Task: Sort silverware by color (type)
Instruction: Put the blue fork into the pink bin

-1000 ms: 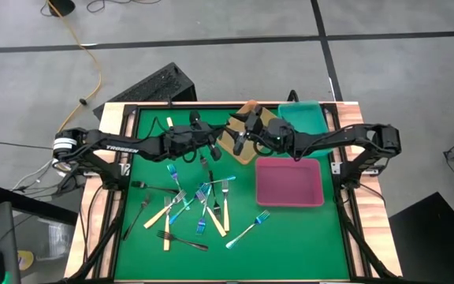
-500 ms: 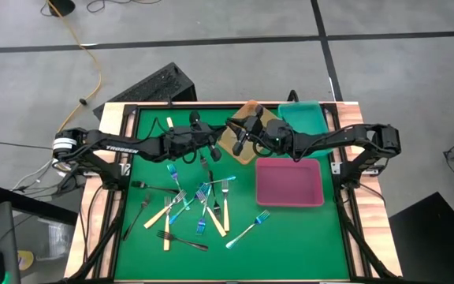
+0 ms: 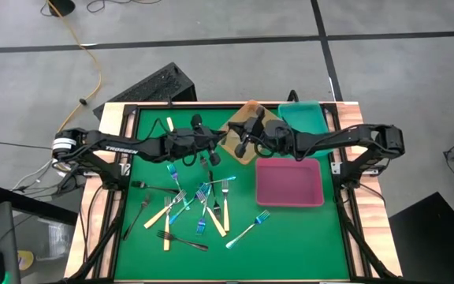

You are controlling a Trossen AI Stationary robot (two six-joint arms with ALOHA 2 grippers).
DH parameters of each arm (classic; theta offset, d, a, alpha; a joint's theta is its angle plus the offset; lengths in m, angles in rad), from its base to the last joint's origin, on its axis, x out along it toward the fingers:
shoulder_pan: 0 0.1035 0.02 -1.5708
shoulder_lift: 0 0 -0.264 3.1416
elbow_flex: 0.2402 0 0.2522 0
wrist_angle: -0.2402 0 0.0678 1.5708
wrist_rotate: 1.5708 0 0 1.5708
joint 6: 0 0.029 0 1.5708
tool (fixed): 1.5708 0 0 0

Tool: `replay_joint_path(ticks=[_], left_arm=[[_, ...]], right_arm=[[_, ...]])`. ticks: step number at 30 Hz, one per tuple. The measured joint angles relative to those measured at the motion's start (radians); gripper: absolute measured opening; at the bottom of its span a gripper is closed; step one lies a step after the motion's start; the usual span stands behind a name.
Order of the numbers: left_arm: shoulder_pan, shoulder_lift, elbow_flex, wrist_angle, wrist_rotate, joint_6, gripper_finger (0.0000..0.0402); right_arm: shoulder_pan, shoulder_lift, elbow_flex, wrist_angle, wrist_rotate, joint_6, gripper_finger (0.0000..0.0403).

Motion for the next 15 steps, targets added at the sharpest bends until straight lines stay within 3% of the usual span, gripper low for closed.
replay_joint_path(ticks=[7,15], left_arm=[[-0.001,-0.031,0.008,-0.076,-0.01,-0.006,0.0086],[0.001,-0.104,0.16,-0.572,-0.017,-0.048,0.0106]], right_arm=[[-0.033,-0.115,0.038,-0.229,-0.002,0.0,0.0023],[-0.089,-0.228,0.248,-0.842,-0.092,0.009,0.0023]])
